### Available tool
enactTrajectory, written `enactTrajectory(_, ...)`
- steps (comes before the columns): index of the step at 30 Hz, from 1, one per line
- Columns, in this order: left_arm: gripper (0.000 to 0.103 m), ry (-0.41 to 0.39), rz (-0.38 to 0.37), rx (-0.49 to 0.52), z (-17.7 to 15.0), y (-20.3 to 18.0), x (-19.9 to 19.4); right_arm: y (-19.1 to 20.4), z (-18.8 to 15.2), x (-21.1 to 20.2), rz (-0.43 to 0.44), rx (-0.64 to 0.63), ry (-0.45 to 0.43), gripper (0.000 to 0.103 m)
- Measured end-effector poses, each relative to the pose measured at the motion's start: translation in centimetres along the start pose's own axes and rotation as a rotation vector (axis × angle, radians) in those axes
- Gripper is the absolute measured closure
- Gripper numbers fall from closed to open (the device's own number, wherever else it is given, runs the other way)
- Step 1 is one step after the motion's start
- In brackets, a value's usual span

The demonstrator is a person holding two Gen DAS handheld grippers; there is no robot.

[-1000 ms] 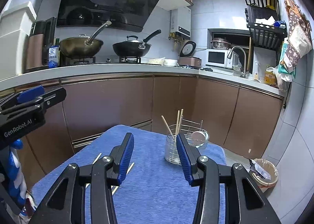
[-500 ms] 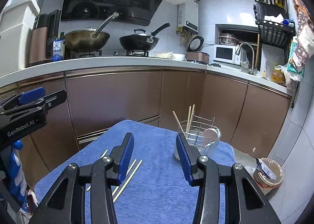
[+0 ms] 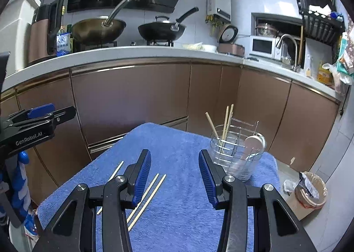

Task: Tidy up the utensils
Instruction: 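Grasp a wooden chopstick with the left gripper while the right gripper grasps another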

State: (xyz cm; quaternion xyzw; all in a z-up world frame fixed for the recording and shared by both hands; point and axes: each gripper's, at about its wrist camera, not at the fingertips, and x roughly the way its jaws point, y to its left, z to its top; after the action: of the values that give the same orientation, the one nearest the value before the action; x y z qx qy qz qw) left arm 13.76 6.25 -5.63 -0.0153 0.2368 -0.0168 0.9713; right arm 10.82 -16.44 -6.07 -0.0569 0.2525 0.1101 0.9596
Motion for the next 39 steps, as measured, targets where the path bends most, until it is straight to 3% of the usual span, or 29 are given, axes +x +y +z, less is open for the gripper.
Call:
enactTrajectory(8, 0.037, 0.327, -0.152, -0.050, -2.4, 2.3, 9.6, -0.3, -1.6, 9.1, 0.133, 0.034, 0.264, 0.061)
enactTrajectory(12, 0.038, 0.479, -0.209, -0.061, -4.6, 2.0, 14.2, -0.8, -3.0, 13.8, 0.196, 0.072, 0.392, 0.072)
enactTrajectory(17, 0.053, 0.610, -0.259, -0.042, -5.9, 0.4, 18.8, -1.2, -3.7, 19.5, 0.245, 0.130, 0.515, 0.085)
enactTrajectory(21, 0.063, 0.698, -0.264, -0.018, -7.0, -0.6, 21.8, -1.0, -3.9, 23.1, 0.252, 0.140, 0.602, 0.090)
enactTrajectory(29, 0.078, 0.812, -0.230, 0.012, -8.5, -1.7, 25.6, -0.3, -4.4, 28.2, 0.201, 0.121, 0.739, 0.091)
enactTrajectory(34, 0.086, 0.794, -0.177, 0.072, -8.7, -2.5, 25.8, 1.2, -4.3, 28.6, 0.149, 0.051, 0.743, 0.091)
enactTrajectory(37, 0.097, 0.795, -0.173, 0.063, -8.8, -2.7, 25.6, 1.8, -4.4, 28.9, 0.137, 0.041, 0.739, 0.092)
enactTrajectory(39, 0.098, 0.794, -0.176, 0.046, -8.8, -2.8, 25.4, 2.0, -4.5, 28.9, 0.141, 0.053, 0.739, 0.093)
